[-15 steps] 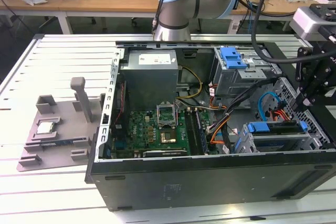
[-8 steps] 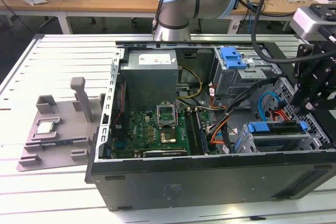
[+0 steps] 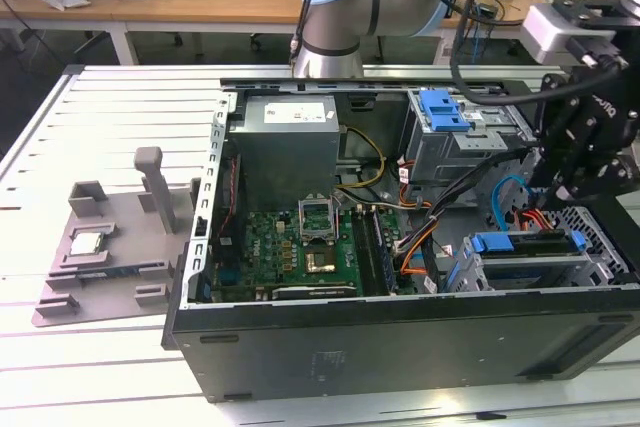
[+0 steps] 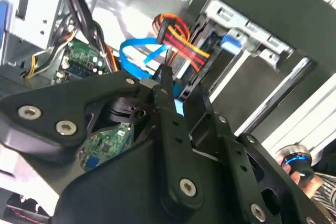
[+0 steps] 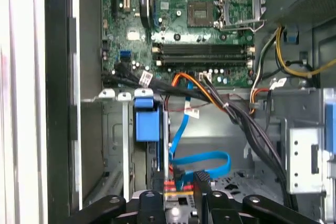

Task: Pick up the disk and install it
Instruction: 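Insert the second disk wire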

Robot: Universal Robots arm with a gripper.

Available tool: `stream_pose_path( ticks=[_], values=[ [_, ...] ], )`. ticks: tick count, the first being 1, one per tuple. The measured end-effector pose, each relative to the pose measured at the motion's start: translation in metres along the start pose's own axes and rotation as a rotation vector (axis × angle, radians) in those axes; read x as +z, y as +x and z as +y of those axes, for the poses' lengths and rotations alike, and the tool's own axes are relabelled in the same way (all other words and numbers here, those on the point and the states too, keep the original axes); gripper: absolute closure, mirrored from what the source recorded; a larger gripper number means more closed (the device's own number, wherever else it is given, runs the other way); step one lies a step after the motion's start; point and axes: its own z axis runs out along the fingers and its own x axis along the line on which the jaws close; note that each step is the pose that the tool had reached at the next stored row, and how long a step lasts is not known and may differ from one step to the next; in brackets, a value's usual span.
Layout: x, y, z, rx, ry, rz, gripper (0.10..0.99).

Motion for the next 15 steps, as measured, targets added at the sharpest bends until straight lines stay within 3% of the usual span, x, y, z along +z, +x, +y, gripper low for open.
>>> stream_pose_path(
  ticks=[6,9,15],
  values=[
    [0.0002,0.0001,0.0020,-0.001,0.000,0.0001,0.725],
    [0.0002,0.0001,0.0020,-0.001,0.000,0.0001,0.925],
    [0.0002,0.0003,0.0020,-0.001,0.000,0.0000,0.929]
  ],
)
